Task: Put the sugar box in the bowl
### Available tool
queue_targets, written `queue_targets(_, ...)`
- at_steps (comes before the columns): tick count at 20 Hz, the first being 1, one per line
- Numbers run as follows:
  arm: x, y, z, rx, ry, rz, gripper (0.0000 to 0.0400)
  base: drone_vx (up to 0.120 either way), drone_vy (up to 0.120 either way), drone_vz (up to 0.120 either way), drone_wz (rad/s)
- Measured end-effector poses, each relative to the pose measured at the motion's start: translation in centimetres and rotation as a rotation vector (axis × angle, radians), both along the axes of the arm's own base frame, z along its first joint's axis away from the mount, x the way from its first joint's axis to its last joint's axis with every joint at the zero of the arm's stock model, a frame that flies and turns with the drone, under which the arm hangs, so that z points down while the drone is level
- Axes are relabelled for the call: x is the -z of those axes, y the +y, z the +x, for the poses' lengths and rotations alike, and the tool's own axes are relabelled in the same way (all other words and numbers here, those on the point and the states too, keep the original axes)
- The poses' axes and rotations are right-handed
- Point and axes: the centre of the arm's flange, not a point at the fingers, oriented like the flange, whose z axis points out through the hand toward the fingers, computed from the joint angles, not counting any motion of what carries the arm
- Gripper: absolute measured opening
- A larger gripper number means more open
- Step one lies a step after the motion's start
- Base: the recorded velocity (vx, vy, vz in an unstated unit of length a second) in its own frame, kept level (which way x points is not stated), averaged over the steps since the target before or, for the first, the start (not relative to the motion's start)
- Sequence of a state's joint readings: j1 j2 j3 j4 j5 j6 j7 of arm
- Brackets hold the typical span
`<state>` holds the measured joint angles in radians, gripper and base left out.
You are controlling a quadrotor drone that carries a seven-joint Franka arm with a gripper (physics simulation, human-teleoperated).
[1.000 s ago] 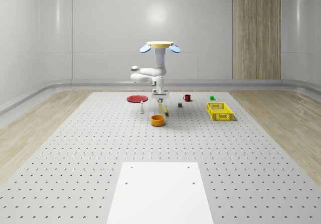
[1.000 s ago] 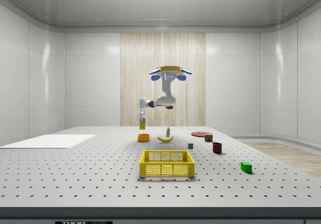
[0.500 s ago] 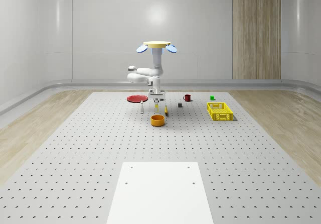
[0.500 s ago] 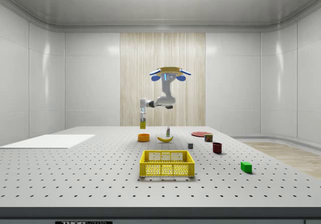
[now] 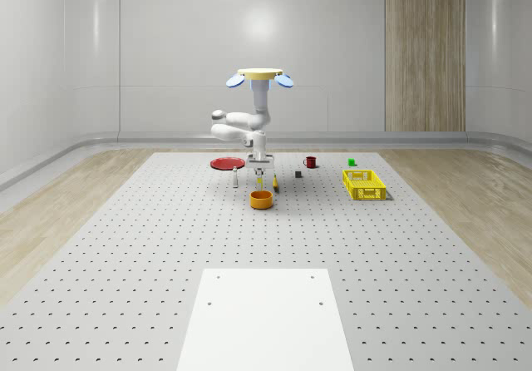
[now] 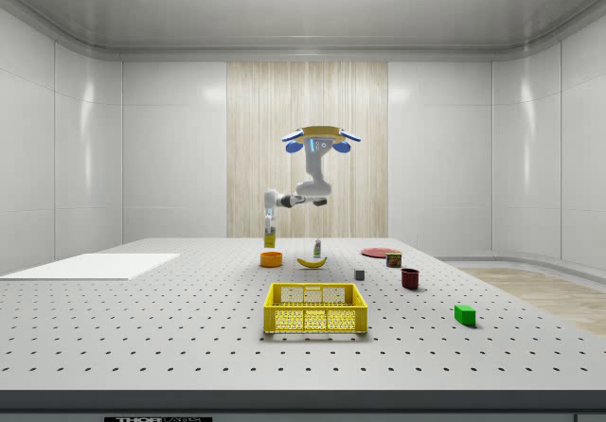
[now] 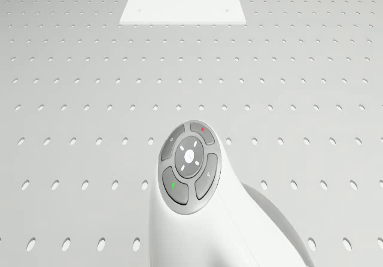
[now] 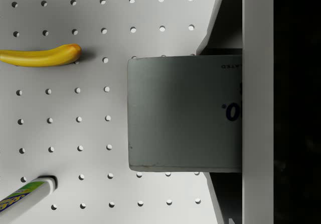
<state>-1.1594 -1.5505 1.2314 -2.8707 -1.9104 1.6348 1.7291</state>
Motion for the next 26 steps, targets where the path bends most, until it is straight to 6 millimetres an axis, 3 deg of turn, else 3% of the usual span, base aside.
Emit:
queue_targets(20, -7.6, 0.0, 0.0, 0.003, 0.000, -0.001, 0.0166, 0.000, 0.000, 0.000, 0.000)
queue_targets(23, -8.1, 0.0, 0.0, 0.014, -0.001, 0.003, 0.0279, 0.000, 0.000, 0.000, 0.000)
queue_targets(26, -7.8, 0.0, 0.0, 0.025, -0.002, 0.006, 0.0343, 0.000, 0.000, 0.000, 0.000)
